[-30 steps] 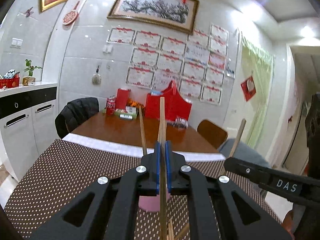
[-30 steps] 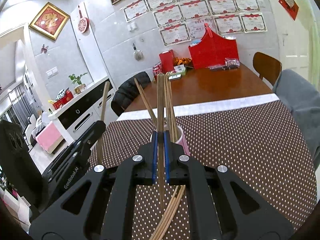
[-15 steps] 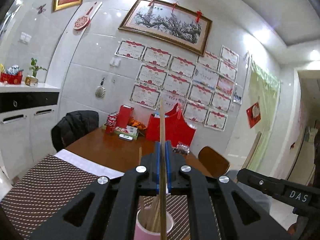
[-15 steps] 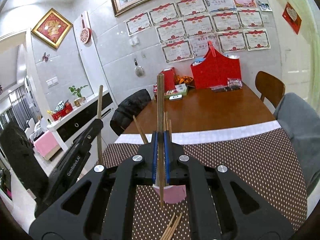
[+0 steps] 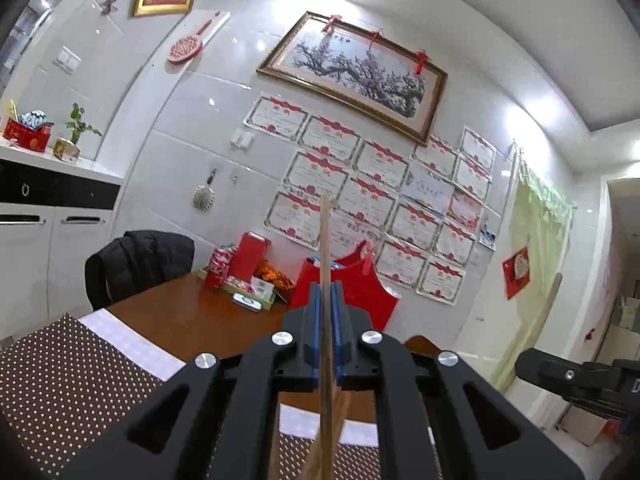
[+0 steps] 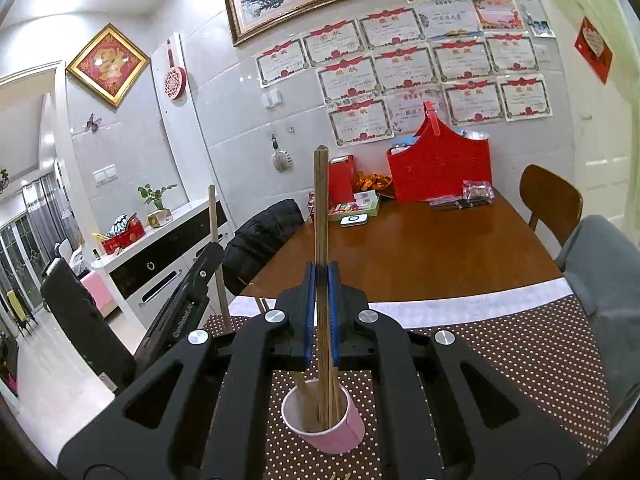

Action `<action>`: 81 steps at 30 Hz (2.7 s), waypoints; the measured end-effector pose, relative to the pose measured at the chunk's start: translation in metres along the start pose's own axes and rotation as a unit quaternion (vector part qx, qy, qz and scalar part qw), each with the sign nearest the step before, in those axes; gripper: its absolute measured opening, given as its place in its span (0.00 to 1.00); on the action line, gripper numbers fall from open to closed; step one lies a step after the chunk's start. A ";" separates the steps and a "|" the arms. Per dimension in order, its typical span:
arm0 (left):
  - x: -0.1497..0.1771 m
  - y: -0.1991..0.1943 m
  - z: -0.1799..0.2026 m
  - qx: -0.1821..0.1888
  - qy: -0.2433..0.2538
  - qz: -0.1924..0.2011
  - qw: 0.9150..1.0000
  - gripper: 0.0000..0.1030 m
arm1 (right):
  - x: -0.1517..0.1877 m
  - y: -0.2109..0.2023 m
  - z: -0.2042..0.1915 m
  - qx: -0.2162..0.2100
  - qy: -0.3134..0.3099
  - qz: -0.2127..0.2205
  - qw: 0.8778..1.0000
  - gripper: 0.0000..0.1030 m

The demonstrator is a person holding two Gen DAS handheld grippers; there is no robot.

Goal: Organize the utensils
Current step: 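Lift both held chopsticks upright and carry them over the pink cup, then open the right tool to drop its chopstick into the cup while the left tool releases its own, then move both open tools back down to the chopstick pile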

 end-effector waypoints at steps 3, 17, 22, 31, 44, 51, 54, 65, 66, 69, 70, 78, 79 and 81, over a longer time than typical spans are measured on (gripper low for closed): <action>0.012 0.005 0.001 -0.011 0.029 0.013 0.999 0.06 | 0.008 0.012 0.007 -0.002 0.005 -0.011 1.000 0.06; 0.064 0.013 -0.005 -0.035 0.118 -0.005 0.992 0.06 | 0.059 0.049 0.029 0.000 0.018 -0.081 0.997 0.06; 0.076 0.008 -0.011 -0.032 0.130 -0.031 0.990 0.06 | 0.085 0.056 0.029 0.002 0.014 -0.122 0.992 0.06; 0.097 -0.006 -0.022 -0.033 0.149 -0.072 0.986 0.09 | 0.111 0.051 0.026 0.024 -0.004 -0.140 0.990 0.07; 0.107 -0.041 -0.024 -0.026 0.185 -0.092 0.978 0.19 | 0.159 0.036 0.040 0.042 0.038 -0.206 0.977 0.07; 0.102 -0.061 -0.023 -0.015 0.180 -0.106 0.978 0.20 | 0.157 0.008 0.040 0.056 0.034 -0.185 0.981 0.66; 0.098 -0.069 -0.025 -0.018 0.174 -0.111 0.978 0.20 | 0.151 -0.005 0.032 0.062 0.010 -0.171 0.983 0.66; 0.084 -0.108 -0.041 -0.023 0.151 -0.136 0.979 0.21 | 0.157 -0.052 0.024 0.073 0.017 -0.170 0.983 0.67; 0.084 -0.114 -0.042 -0.021 0.150 -0.139 0.979 0.21 | 0.159 -0.055 0.023 0.075 0.016 -0.171 0.982 0.67; 0.084 -0.129 -0.044 -0.010 0.150 -0.151 0.977 0.21 | 0.167 -0.067 0.020 0.081 0.017 -0.174 0.981 0.67; 0.084 -0.133 -0.044 -0.008 0.152 -0.157 0.976 0.22 | 0.171 -0.070 0.019 0.081 0.020 -0.177 0.981 0.68; 0.099 -0.164 -0.058 -0.006 0.156 -0.219 0.963 0.25 | 0.208 -0.084 0.021 0.095 0.047 -0.215 0.971 0.72; 0.101 -0.165 -0.061 -0.007 0.155 -0.227 0.962 0.25 | 0.214 -0.085 0.022 0.098 0.051 -0.222 0.969 0.73; 0.107 -0.170 -0.068 -0.010 0.155 -0.249 0.956 0.25 | 0.226 -0.086 0.024 0.106 0.057 -0.237 0.964 0.74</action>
Point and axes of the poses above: each gripper's, at about its wrist camera, not at the fingertips, and y roughly the way its jaws point, z to its right, x to its underside, the point moved 5 cm from there along y, roughly the way its jaws point, and after that the axes turned 10 degrees about z, right-handed, at the moved point
